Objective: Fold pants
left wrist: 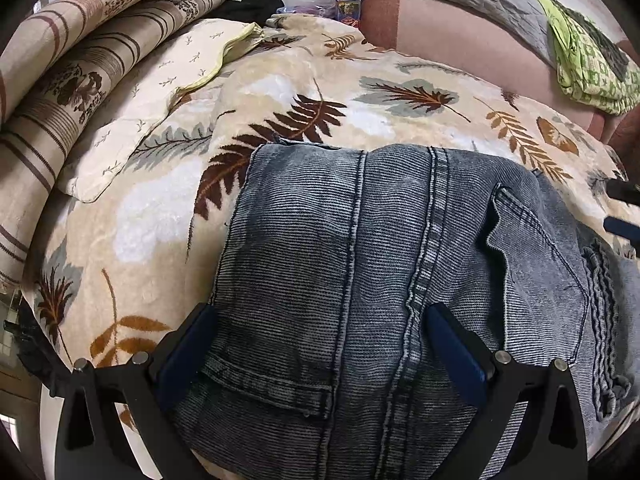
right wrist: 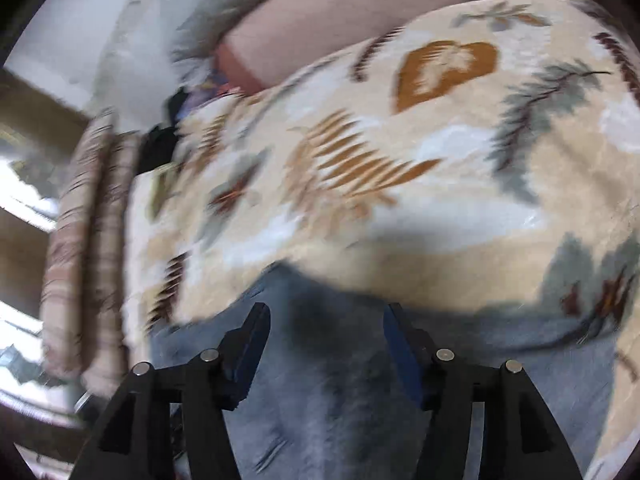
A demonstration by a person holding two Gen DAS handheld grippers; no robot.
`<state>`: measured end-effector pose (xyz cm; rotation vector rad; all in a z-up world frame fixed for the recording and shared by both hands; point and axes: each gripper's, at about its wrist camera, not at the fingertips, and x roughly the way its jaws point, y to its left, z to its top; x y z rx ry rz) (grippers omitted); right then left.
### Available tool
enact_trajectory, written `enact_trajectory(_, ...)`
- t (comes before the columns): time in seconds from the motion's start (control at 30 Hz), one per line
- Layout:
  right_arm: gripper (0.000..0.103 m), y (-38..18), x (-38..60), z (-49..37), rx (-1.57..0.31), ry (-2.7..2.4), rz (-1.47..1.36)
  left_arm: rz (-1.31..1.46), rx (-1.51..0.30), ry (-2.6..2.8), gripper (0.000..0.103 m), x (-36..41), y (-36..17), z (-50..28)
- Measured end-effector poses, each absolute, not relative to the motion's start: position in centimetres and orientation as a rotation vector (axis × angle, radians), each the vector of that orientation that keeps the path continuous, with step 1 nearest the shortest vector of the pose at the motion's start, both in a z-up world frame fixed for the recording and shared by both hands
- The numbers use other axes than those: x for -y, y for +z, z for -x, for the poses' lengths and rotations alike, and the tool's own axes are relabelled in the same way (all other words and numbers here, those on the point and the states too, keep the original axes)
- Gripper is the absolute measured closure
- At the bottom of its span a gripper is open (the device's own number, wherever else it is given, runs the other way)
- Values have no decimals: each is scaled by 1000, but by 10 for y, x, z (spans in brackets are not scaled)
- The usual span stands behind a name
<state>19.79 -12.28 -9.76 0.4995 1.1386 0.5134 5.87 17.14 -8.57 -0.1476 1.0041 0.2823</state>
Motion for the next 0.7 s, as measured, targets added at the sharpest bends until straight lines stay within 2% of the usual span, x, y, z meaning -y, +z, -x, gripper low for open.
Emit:
enact_trajectory(0.07,39,-96,117,-184,-1148,573,-535,150,-1017,292,0,-171,-83,-58)
enact_trajectory(0.17,29,-109,110,-170,-1183,613,-531,156,-1029,311,0,-171,-79,-57)
enact_trajectory(0.2,19,-126,105,-171,-1245,579,-500,159,-1032,320,0,-170,-77,-55)
enact_trajectory(0.27,19,-133,103,-169,-1250,570,-533,158,-1032,329,0,-168,-73,-52)
enact_trajectory(0.47,19,-88,79,-148,-1174,683,-507,162,-1005,342,0,-167,-62,-41)
enact_trajectory(0.53,14,-103,65,-145,-1221,680,-480,175,-1003,342,0,-168,-61,-38)
enact_trajectory(0.6,11,-138,49,-148,-1353,639,-416,180,-1003,345,0,-169,-61,-35)
enact_trajectory(0.7,11,-114,47,-141,-1309,635,-458,171,-996,344,0,-170,-58,-28)
